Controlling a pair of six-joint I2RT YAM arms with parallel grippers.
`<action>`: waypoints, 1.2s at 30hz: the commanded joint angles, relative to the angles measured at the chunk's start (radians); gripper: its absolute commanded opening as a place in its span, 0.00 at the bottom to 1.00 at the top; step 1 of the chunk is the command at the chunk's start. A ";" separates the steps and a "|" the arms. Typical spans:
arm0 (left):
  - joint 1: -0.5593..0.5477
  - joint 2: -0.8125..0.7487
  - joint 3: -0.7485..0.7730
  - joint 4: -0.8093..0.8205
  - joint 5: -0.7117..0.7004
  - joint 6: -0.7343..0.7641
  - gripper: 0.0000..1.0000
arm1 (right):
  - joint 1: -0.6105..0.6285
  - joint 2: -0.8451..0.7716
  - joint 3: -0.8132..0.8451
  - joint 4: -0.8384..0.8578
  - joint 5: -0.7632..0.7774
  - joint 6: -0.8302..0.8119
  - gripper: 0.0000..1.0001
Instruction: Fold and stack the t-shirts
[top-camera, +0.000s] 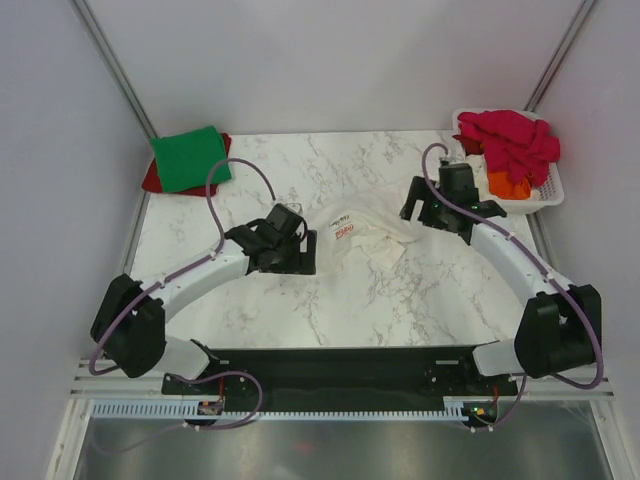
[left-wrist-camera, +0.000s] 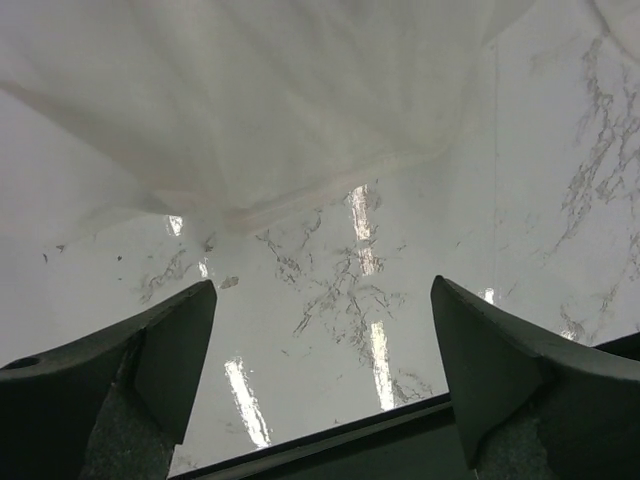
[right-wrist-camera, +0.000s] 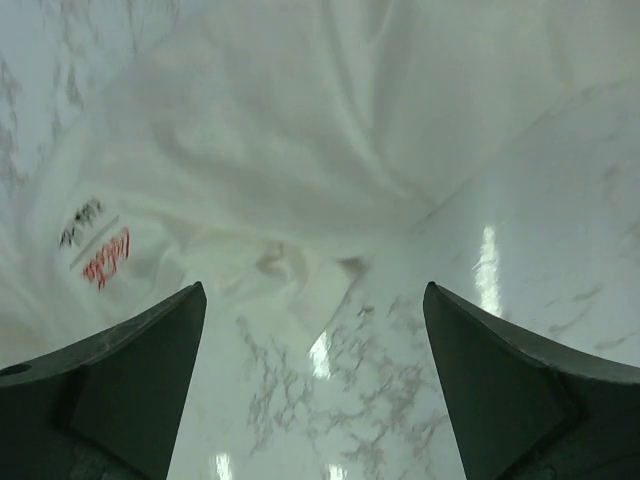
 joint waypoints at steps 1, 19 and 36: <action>0.013 -0.135 0.046 0.017 -0.098 -0.038 0.96 | 0.154 -0.017 -0.049 0.054 -0.113 0.019 0.98; 0.433 -0.789 -0.043 -0.290 -0.224 0.112 1.00 | 0.757 0.818 0.703 0.092 -0.197 0.080 0.96; 0.431 -0.845 -0.083 -0.261 -0.238 0.106 1.00 | 0.834 0.976 0.956 -0.143 -0.119 -0.024 0.02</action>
